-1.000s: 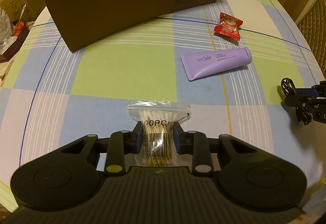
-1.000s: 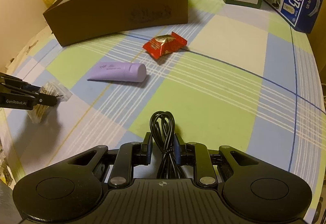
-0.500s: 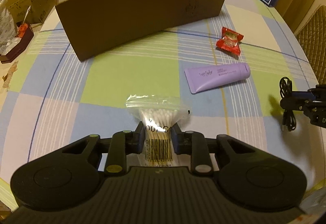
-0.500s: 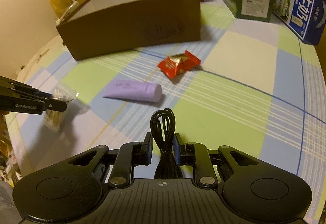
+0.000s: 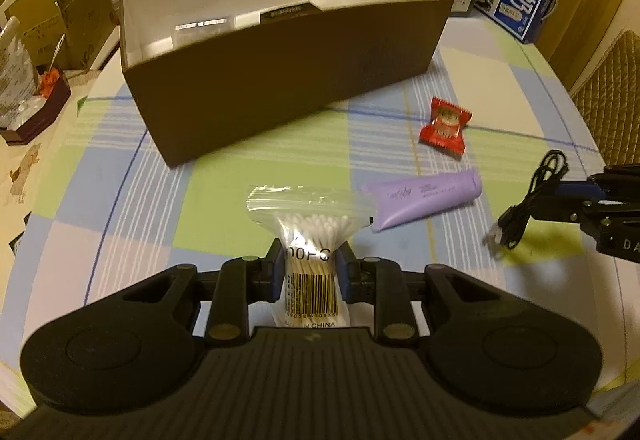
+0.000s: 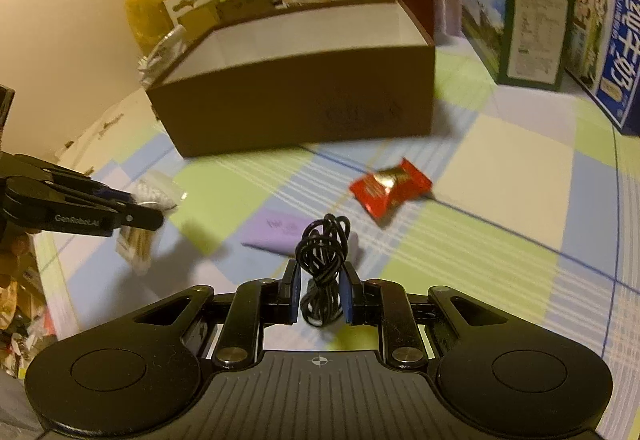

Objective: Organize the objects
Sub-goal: 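Carry the swab bag with the left tool while the right tool carries the cable into the brown box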

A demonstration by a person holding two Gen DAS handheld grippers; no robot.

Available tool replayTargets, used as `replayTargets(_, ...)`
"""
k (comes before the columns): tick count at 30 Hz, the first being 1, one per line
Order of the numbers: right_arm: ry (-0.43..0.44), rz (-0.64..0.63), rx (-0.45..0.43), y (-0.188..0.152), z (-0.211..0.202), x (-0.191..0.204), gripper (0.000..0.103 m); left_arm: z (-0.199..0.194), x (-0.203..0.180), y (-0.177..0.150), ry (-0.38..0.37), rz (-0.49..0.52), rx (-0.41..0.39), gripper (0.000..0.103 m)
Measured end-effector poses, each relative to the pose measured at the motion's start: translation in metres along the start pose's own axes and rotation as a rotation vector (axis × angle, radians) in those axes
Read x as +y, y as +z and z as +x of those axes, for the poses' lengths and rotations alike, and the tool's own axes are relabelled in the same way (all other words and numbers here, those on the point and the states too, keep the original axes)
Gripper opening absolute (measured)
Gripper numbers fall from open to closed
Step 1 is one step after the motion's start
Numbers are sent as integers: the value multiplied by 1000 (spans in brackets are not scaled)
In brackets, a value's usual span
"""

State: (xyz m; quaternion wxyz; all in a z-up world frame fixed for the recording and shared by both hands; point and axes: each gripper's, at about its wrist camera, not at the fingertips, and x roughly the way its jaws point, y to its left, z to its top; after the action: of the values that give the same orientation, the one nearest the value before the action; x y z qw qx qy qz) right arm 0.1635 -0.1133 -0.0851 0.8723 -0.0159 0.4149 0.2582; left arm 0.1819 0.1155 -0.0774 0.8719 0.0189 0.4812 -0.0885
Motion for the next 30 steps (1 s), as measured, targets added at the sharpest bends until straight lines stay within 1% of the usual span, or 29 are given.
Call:
replayTargets(6, 36, -25, -37, 22, -3, 5, 17, -14, 1, 17, -9, 6, -49, 22)
replayTargets(13, 80, -50, -94, 58, -4, 8, 17, -26, 6, 44, -7, 10, -111, 22)
replayTargets(24, 130, -95, -178, 120, 5, 18, 17, -37, 24, 96, 25, 19, -215, 22)
replayTargets(30, 149, -111, -208, 155, 19, 22, 17, -36, 36, 120, 48, 16, -249, 22)
